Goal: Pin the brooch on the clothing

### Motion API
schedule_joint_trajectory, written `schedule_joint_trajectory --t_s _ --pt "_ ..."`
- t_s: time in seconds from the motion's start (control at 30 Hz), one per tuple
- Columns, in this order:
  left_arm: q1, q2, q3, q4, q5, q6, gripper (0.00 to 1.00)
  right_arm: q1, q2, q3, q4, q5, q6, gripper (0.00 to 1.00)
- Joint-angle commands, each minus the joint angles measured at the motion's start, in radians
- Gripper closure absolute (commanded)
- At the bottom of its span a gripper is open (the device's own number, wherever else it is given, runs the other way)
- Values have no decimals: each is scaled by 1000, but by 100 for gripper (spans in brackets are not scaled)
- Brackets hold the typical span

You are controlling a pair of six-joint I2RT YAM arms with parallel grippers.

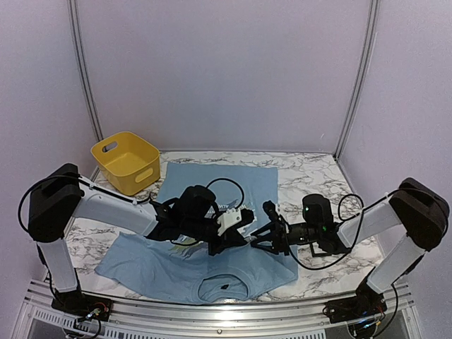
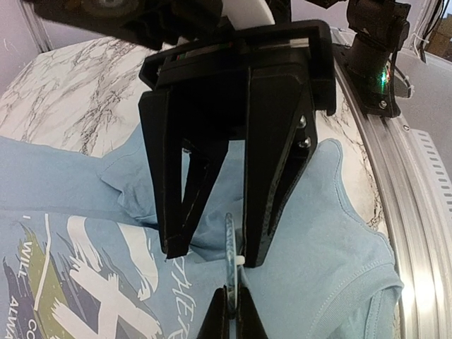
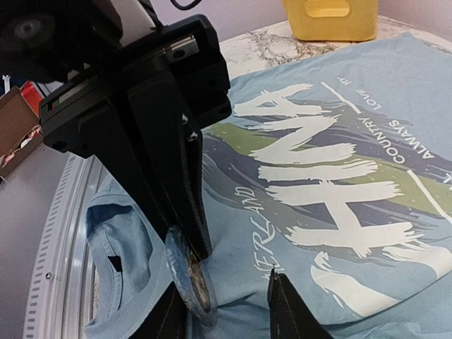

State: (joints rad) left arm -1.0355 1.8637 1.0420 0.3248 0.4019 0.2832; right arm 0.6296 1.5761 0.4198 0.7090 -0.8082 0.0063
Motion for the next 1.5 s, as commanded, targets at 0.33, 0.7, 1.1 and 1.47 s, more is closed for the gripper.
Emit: schedule_joint_trajectory --t_s 0.33,0.7,1.1,1.47 --pt "-117 22 -4 -66 -432 329 100 -21 -236 13 -238 353 -35 62" --pt "-239 -8 -18 -198 -596 485 32 -20 -303 -10 -308 595 55 61" --pt "-171 -218 -60 -313 -567 173 15 -16 -310 17 -560 762 263 92" --pt "254 156 202 -486 -694 -415 45 -13 -57 138 -762 929 414 100"
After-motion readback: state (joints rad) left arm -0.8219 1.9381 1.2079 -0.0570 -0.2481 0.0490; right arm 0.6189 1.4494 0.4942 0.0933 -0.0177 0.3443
